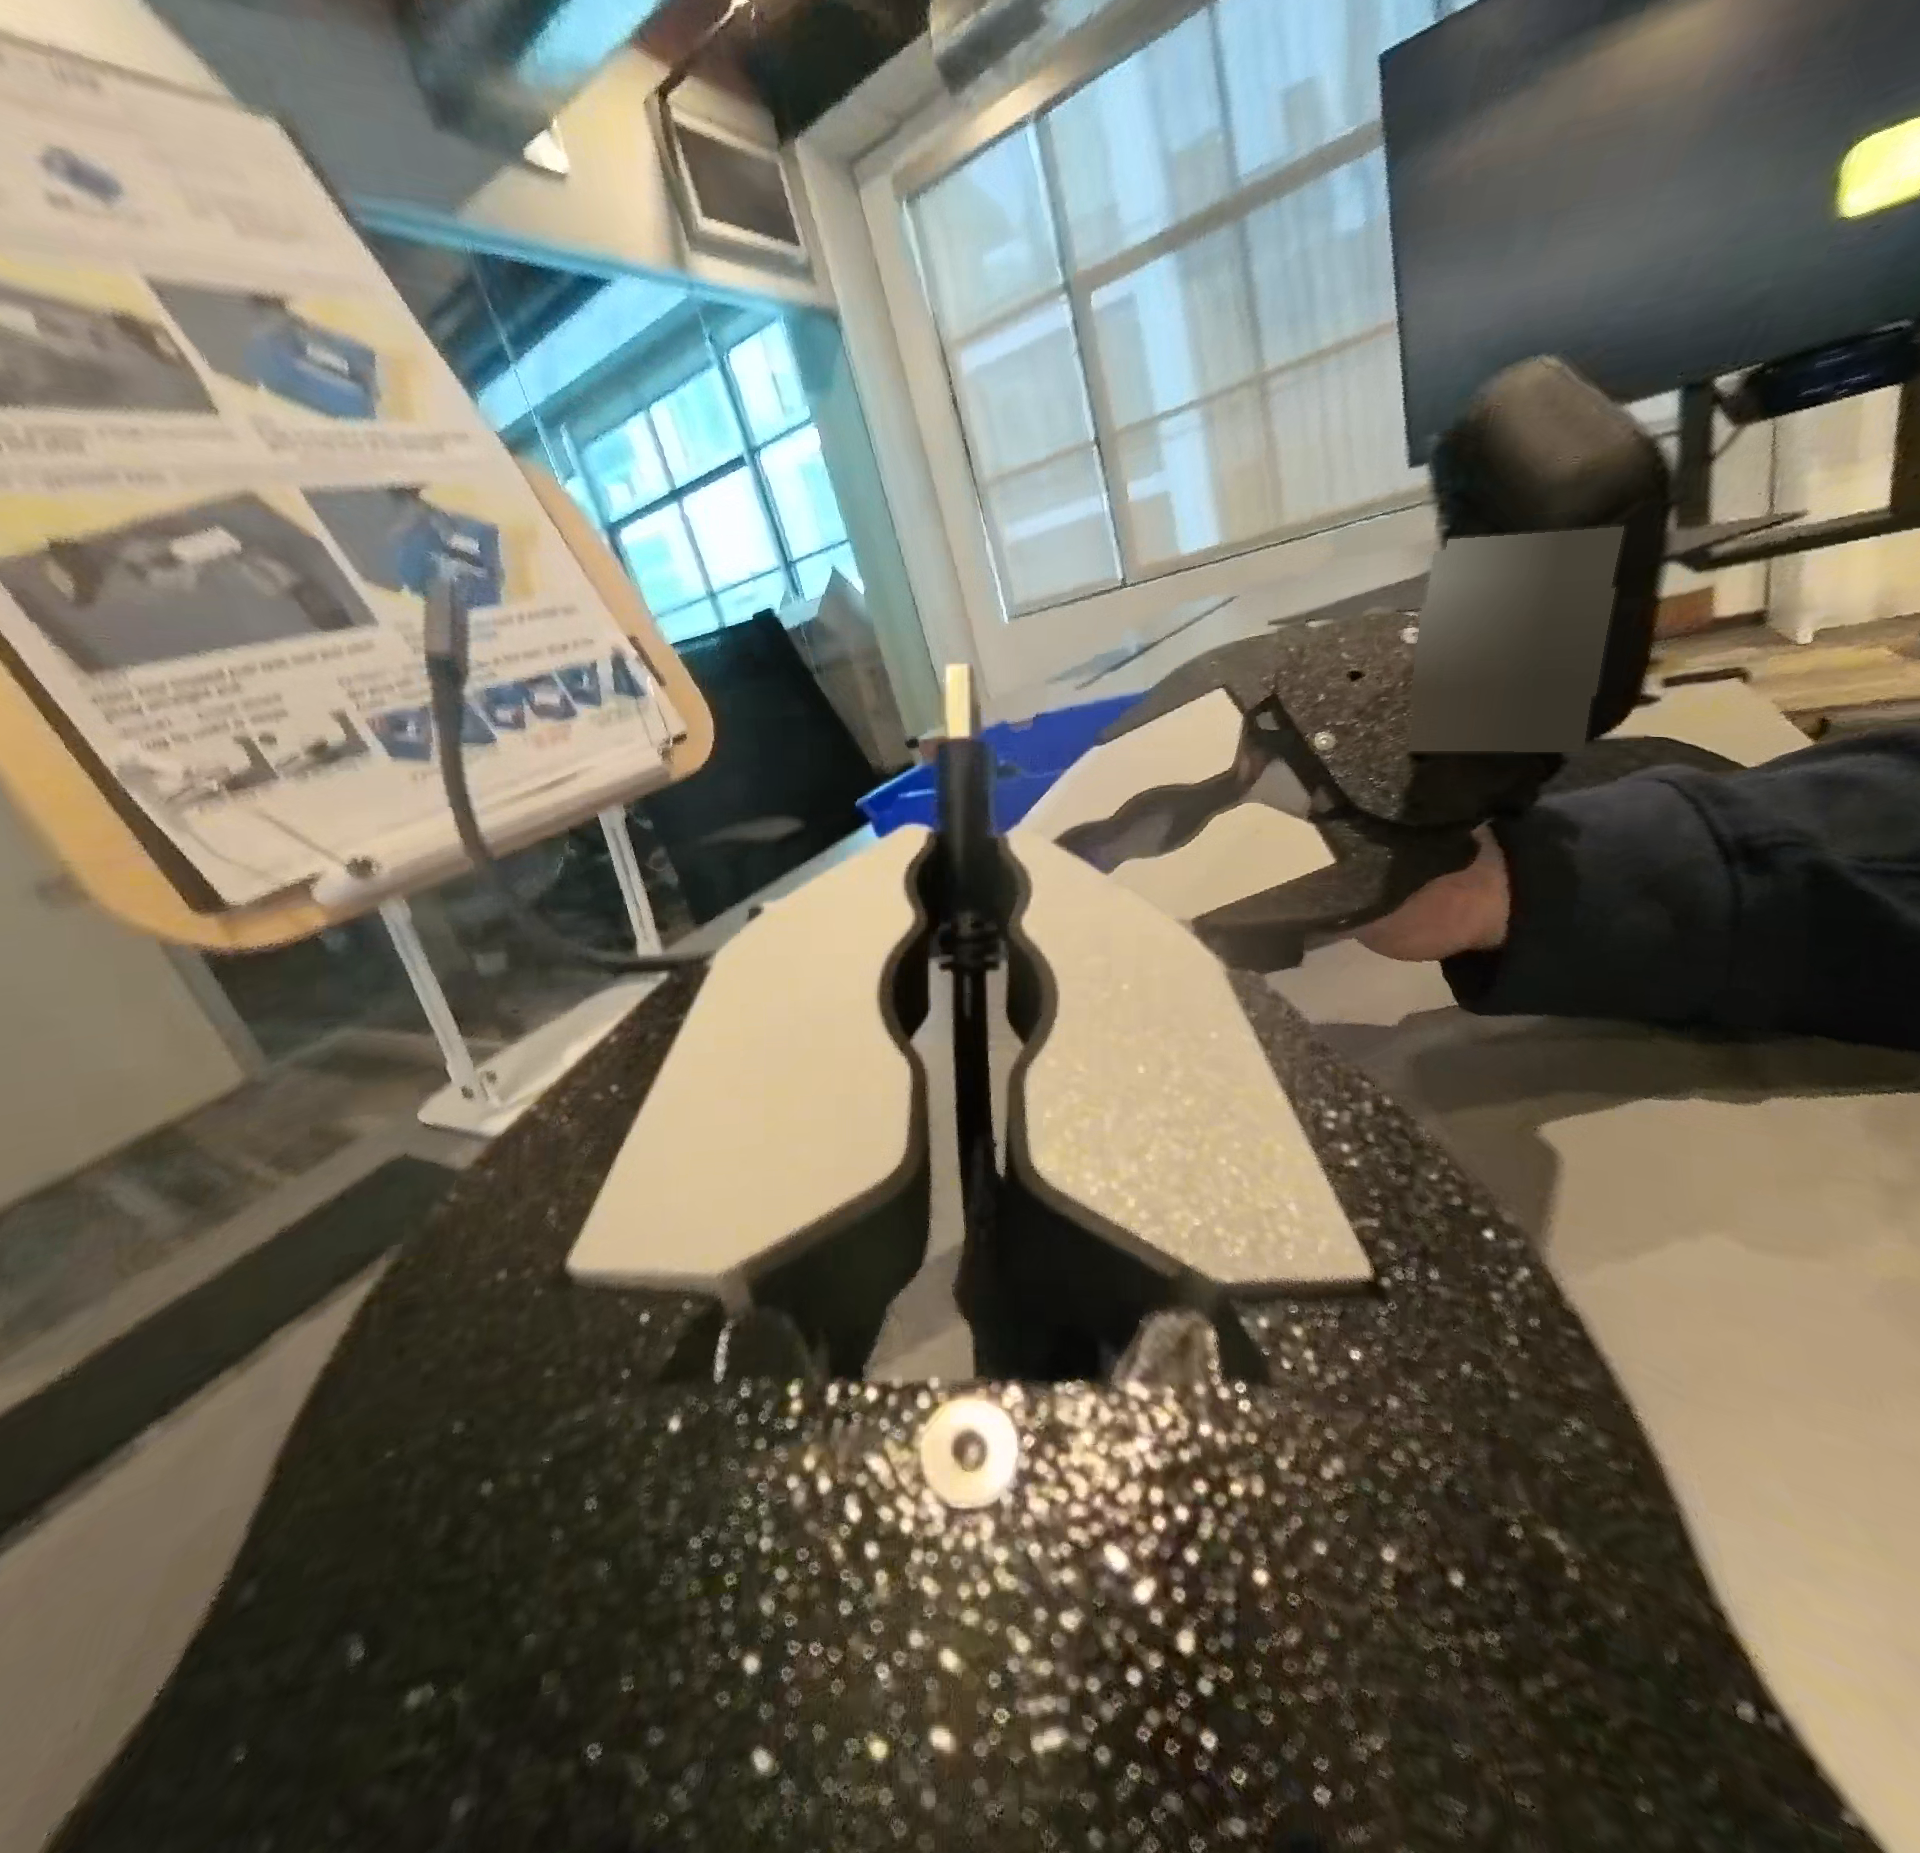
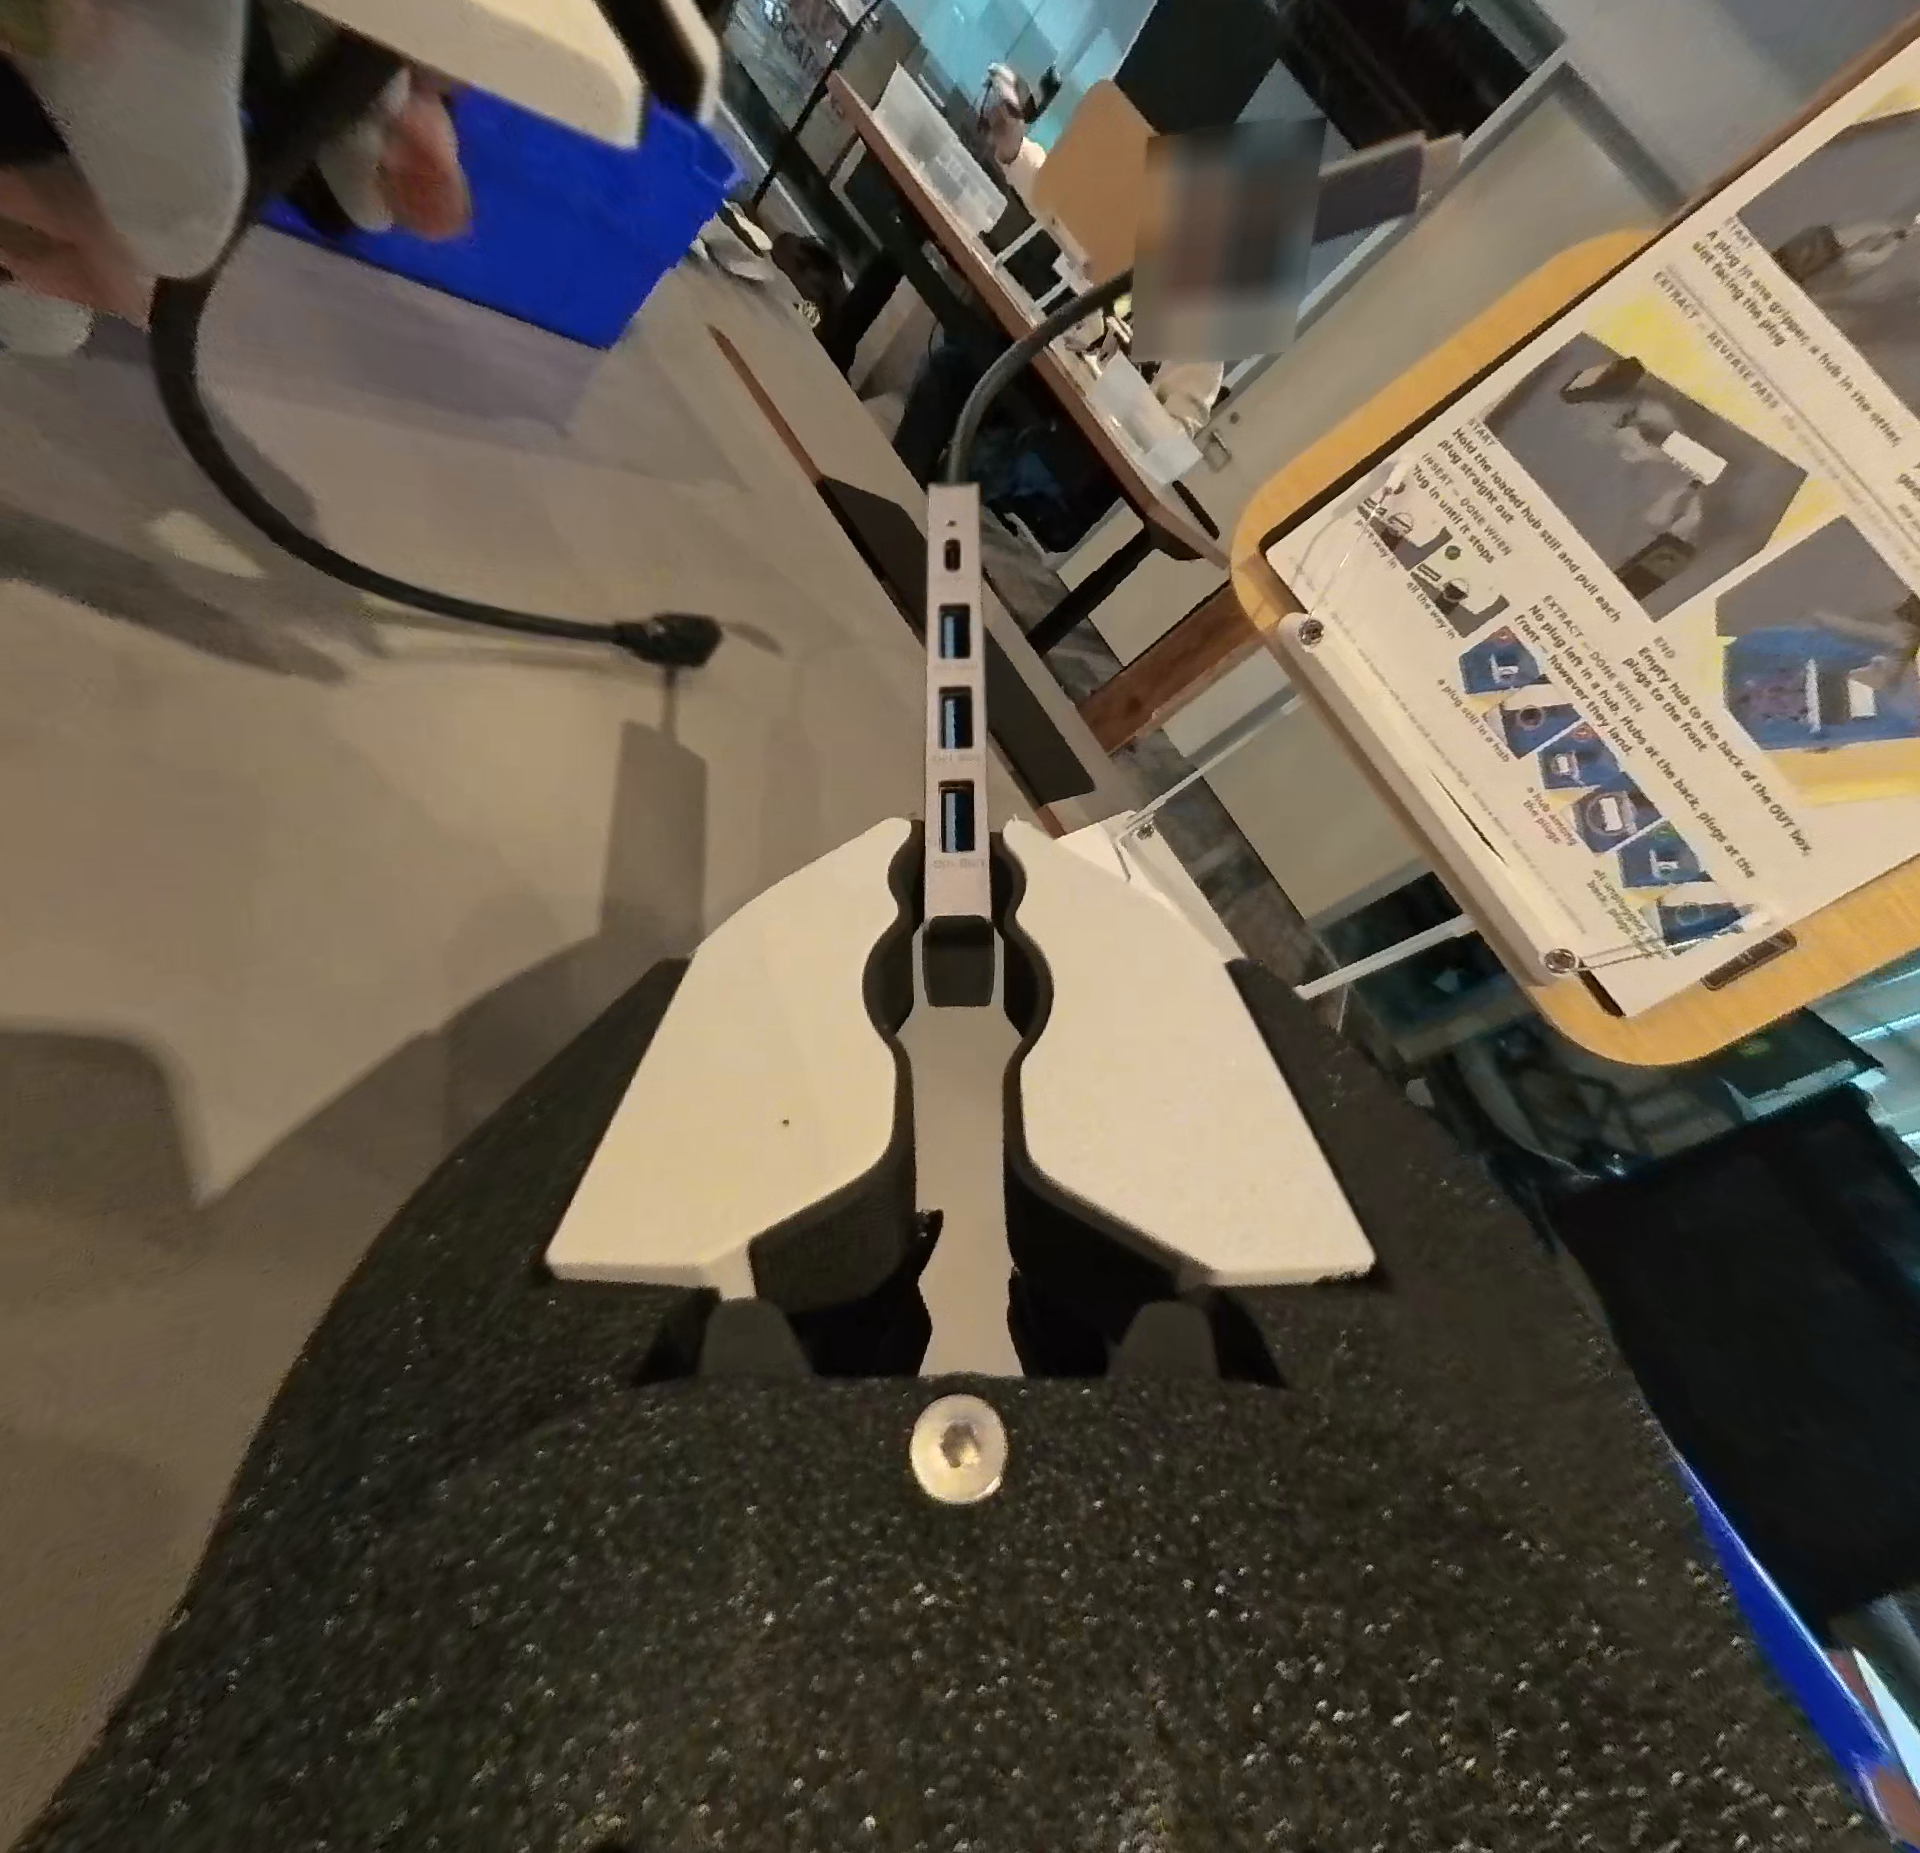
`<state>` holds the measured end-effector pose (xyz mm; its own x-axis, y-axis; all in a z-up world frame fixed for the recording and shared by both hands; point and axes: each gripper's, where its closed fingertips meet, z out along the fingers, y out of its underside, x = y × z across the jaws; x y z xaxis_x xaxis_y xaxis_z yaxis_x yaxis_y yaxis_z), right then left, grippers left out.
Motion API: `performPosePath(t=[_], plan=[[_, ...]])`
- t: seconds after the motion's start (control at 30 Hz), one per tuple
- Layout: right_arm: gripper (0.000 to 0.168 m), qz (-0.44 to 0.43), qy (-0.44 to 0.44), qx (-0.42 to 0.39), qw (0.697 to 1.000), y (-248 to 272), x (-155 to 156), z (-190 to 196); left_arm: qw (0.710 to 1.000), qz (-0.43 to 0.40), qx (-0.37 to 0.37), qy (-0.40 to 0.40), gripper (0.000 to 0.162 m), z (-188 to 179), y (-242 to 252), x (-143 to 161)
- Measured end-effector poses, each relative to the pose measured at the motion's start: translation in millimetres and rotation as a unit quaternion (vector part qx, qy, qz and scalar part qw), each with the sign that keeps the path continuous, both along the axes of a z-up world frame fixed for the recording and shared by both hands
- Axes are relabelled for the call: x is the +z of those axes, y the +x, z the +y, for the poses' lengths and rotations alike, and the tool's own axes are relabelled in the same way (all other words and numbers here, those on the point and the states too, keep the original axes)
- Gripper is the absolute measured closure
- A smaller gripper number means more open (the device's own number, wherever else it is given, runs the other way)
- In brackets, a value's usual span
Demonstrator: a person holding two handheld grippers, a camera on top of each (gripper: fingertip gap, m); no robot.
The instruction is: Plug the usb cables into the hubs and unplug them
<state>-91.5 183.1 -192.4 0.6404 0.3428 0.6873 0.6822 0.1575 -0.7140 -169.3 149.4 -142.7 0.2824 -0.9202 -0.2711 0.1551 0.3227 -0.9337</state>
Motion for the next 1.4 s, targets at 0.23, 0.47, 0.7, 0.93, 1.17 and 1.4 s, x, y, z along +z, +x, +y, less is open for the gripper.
performPosePath(t=[0.23,0.47,0.7,0.93,1.17,1.4], plan=[[0.156,0.002,0.010,0.001,1.000,0.3,3.3,-2.6,0.999,0.016,-0.007,0.028,0.153,-9.2,5.4,-2.4],[0.156,-0.026,0.038,0.002,0.999,1.0,5.9,-5.4,0.997,0.049,-0.014,-0.056,0.153,-2.6,11.0,-10.8],[0.157,-0.150,0.143,-0.010,0.978,0.2,12.8,-12.0,0.939,0.046,-0.109,-0.323,0.153,-1.5,21.0,-23.6],[0.157,-0.224,0.197,-0.010,0.954,-8.9,9.8,-14.6,0.824,0.029,-0.211,-0.525,0.154,-3.2,24.3,-40.8],[0.157,-0.295,0.228,-0.012,0.928,-13.8,3.2,-14.4,0.772,0.020,-0.236,-0.590,0.154,-2.3,27.6,-51.7],[0.157,-0.325,0.241,-0.019,0.914,-13.6,0.7,-13.7,0.754,0.017,-0.250,-0.608,0.154,-2.8,29.2,-55.5]])
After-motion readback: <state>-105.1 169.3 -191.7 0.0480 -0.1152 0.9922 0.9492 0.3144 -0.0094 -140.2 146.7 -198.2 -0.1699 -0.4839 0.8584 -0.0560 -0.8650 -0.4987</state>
